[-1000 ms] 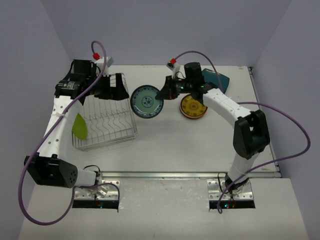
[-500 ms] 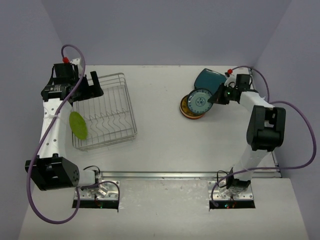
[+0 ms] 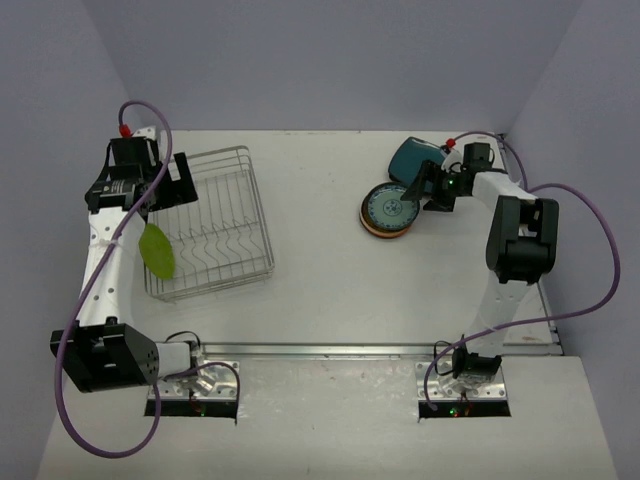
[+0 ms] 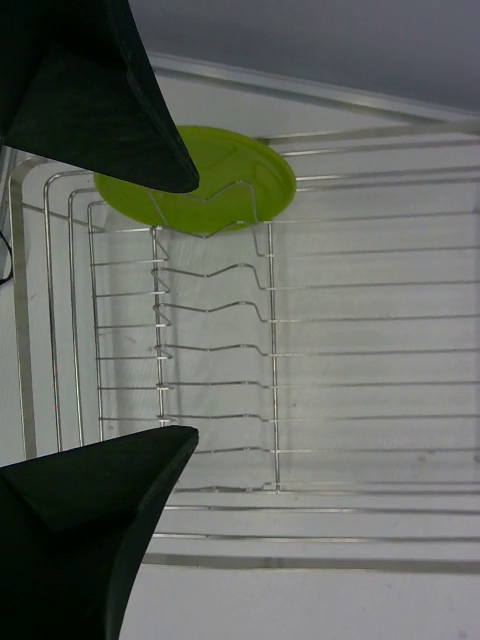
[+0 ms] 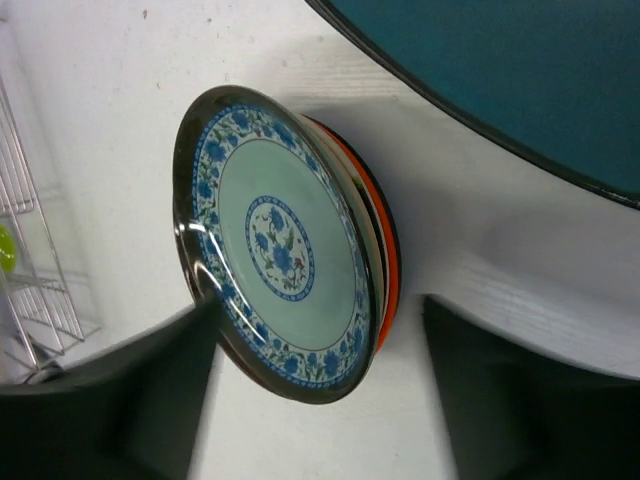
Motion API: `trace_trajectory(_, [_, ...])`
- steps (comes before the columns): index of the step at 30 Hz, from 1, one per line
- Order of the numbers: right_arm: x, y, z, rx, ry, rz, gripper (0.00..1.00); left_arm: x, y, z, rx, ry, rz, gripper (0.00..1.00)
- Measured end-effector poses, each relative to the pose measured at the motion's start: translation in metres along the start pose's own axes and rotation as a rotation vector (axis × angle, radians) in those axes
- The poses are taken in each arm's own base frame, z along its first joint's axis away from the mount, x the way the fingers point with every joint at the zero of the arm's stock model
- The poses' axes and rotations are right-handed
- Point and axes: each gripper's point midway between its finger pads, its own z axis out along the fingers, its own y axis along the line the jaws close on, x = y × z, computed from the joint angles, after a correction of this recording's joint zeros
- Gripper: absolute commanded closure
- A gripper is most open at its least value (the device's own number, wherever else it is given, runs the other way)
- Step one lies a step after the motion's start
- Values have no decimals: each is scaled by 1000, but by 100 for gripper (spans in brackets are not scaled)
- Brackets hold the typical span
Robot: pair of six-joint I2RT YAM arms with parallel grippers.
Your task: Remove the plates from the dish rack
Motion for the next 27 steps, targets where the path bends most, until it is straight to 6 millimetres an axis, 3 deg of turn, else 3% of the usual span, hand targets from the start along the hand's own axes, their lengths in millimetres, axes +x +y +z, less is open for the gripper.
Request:
trace_trajectory(6, [14, 5, -10, 92, 0, -90, 1, 24, 38, -3, -192, 19, 36, 17])
trace_trajectory(10, [11, 29, -26, 119, -54, -204, 1, 43, 57, -1, -288, 70, 70, 28])
trace_trajectory(17, [14, 72, -37, 96, -129, -363, 1, 76, 82, 13, -382, 207, 98, 35])
trace_trajectory(23, [25, 68, -34, 96, -115, -371, 1, 85, 93, 24, -414, 262, 93, 39])
trace_trajectory(27, [37, 63, -31, 93, -95, -359, 1, 89, 97, 31, -419, 288, 87, 48])
